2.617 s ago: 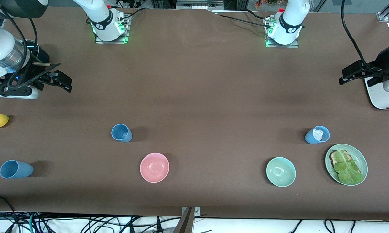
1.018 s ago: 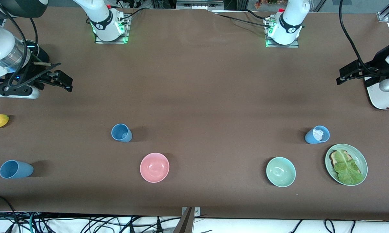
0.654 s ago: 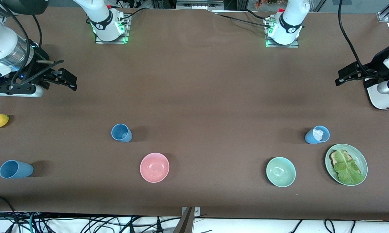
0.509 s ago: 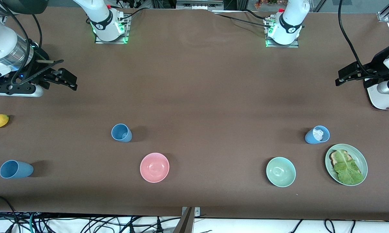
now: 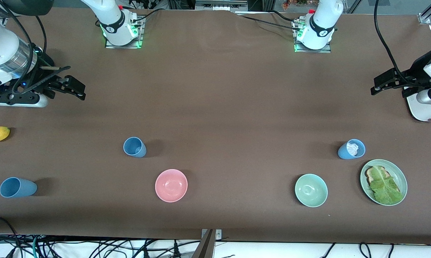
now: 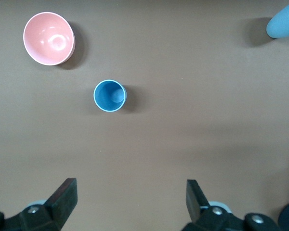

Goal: Stack blue cups with both arms

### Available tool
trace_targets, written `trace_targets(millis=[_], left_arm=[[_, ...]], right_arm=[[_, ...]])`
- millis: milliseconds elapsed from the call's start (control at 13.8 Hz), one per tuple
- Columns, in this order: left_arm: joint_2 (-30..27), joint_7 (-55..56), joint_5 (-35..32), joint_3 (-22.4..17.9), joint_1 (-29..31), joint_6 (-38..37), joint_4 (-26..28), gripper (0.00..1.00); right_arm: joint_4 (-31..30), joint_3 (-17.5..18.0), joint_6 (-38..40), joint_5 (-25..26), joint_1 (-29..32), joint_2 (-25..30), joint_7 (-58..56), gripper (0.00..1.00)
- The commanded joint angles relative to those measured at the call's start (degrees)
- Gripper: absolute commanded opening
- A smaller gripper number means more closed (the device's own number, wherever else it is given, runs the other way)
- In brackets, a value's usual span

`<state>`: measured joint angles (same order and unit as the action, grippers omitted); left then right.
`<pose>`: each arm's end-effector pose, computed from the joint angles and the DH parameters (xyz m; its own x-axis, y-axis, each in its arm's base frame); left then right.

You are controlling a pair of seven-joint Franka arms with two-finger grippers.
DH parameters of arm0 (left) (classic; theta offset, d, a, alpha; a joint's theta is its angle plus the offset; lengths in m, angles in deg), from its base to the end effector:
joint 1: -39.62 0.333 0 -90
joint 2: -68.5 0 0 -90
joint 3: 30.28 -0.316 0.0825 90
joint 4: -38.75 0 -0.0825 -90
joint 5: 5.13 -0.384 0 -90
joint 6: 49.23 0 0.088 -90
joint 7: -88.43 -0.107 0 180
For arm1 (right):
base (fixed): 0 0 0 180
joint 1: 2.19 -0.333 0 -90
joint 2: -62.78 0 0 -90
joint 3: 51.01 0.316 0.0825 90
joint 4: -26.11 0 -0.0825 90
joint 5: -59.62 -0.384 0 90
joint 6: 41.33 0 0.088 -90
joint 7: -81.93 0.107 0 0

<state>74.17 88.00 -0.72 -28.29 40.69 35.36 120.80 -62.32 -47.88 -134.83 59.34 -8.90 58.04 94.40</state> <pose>0.5755 -0.0170 0.6258 0.9981 -0.0308 -0.0536 -0.0264 -0.9964 0.0807 0.5764 0.0992 0.5958 0.9989 -0.0464 0.0037 -0.0463 -0.9989 -0.0104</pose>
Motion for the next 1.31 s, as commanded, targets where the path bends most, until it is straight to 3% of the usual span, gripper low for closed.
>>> trace_targets(millis=[0,1236], left_arm=[[0.1,-1.1,0.0,0.0,-0.1,-0.2,-0.8,1.00],[0.2,-1.1,-0.2,0.0,-0.1,-0.2,-1.5,1.00]], right_arm=[[0.4,0.3,0.6,-0.3,0.2,0.5,-0.1,1.00],[0.4,-0.1,0.6,-0.2,0.3,0.3,-1.1,1.00]])
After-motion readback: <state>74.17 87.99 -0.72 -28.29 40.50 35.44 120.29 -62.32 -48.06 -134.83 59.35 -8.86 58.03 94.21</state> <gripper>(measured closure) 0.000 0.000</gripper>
